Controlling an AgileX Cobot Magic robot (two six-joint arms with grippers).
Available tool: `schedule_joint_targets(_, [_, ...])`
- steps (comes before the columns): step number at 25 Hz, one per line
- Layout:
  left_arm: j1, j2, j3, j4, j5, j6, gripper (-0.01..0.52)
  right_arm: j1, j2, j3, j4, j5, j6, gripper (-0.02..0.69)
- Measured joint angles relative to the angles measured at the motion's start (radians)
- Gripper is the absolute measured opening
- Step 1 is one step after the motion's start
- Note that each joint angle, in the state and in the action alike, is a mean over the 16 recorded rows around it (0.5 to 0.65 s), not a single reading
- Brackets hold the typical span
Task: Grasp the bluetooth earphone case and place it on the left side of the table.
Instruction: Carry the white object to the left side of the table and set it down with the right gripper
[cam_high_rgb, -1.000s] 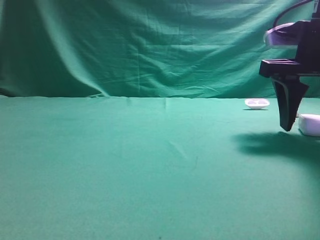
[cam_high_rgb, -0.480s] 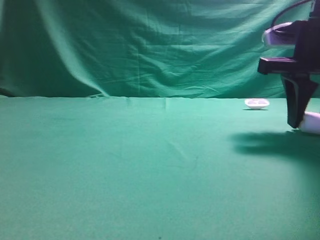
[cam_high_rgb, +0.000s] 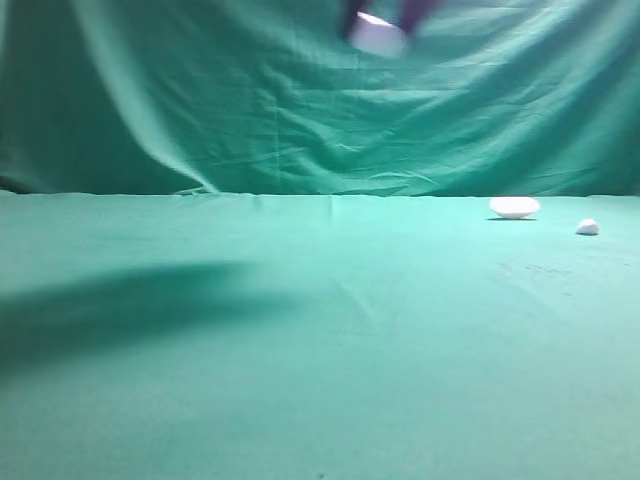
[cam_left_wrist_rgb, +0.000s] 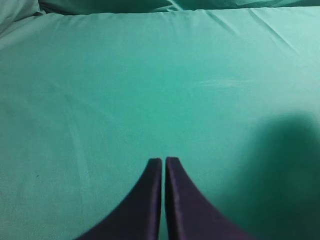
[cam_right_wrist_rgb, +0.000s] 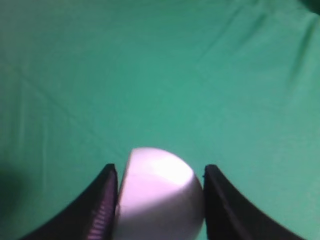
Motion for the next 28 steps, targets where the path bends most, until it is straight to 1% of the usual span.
schedule_joint_targets(5, [0.0, 0.0, 0.0, 0.0, 0.0, 0.0, 0.0, 0.085, 0.155, -0.093, 0.002, -0.074, -0.008, 0.315])
schedule_joint_targets(9, [0.0, 0.0, 0.0, 0.0, 0.0, 0.0, 0.0, 0.119, 0.242, -0.114, 0.003, -0.123, -0.013, 0.315])
schedule_joint_targets(11, [0.0, 0.0, 0.0, 0.0, 0.0, 0.0, 0.0, 0.127, 0.27, -0.117, 0.004, -0.141, -0.015, 0.327])
schedule_joint_targets(14, [0.0, 0.0, 0.0, 0.0, 0.0, 0.0, 0.0, 0.132, 0.299, -0.118, 0.005, -0.155, -0.016, 0.371])
schedule_joint_targets(20, [0.0, 0.0, 0.0, 0.0, 0.0, 0.0, 0.0, 0.133, 0.305, -0.12, 0.011, -0.137, -0.016, 0.495])
schedule_joint_targets(23, [0.0, 0.0, 0.0, 0.0, 0.0, 0.0, 0.0, 0.132, 0.275, -0.121, 0.014, -0.102, -0.011, 0.531])
schedule_joint_targets(25, [0.0, 0.0, 0.0, 0.0, 0.0, 0.0, 0.0, 0.132, 0.243, -0.122, 0.014, -0.061, -0.005, 0.528])
schedule_joint_targets(28, [0.0, 0.0, 0.0, 0.0, 0.0, 0.0, 0.0, 0.131, 0.178, -0.124, 0.009, 0.027, 0.005, 0.462])
